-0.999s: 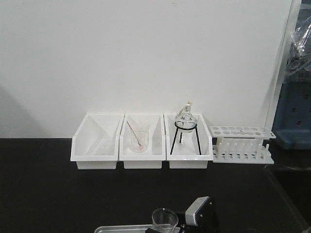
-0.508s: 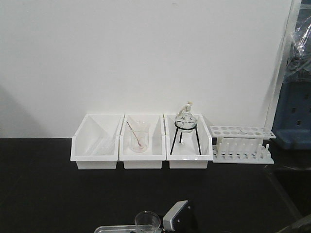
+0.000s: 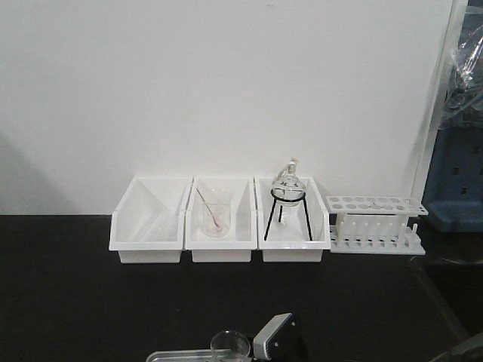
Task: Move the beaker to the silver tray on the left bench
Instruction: 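Open the right gripper and release the beaker on the silver tray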
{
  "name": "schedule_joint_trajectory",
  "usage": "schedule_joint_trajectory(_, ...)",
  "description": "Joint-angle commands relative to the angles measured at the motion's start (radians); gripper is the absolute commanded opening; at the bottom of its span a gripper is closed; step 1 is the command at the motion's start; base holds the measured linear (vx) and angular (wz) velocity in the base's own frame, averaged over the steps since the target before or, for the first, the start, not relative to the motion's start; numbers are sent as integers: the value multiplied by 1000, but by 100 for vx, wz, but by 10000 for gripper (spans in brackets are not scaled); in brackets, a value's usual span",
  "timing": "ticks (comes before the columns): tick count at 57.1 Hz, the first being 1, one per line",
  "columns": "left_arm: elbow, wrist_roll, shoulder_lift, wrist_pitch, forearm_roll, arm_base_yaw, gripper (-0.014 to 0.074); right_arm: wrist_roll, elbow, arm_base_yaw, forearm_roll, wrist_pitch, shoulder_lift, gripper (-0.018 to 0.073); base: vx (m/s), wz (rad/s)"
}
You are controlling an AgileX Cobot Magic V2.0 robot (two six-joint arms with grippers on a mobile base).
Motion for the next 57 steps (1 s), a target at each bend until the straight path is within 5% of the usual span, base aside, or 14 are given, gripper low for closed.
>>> schedule_joint_trajectory(1, 28, -6, -16, -78, -3, -6, 1, -8, -24, -3, 18, -80, -53, 464, 0, 0)
schedule_joint_trajectory(11, 28, -6, -16, -78, -3, -6, 1, -8, -24, -3, 20, -80, -53, 640, 0, 0)
schedule_joint_trajectory(19, 28, -6, -16, -78, -3, -6, 1, -8, -24, -3, 20, -81, -53, 683, 0, 0)
schedule_joint_trajectory(47, 28, -6, -16, -78, -3, -6, 1, -8, -24, -3, 17, -80, -234, 638, 0, 0)
schedule_joint_trajectory(57, 28, -6, -16, -78, -3, -6, 1, 59, -24, -3, 3, 6, -364, 485, 0, 0)
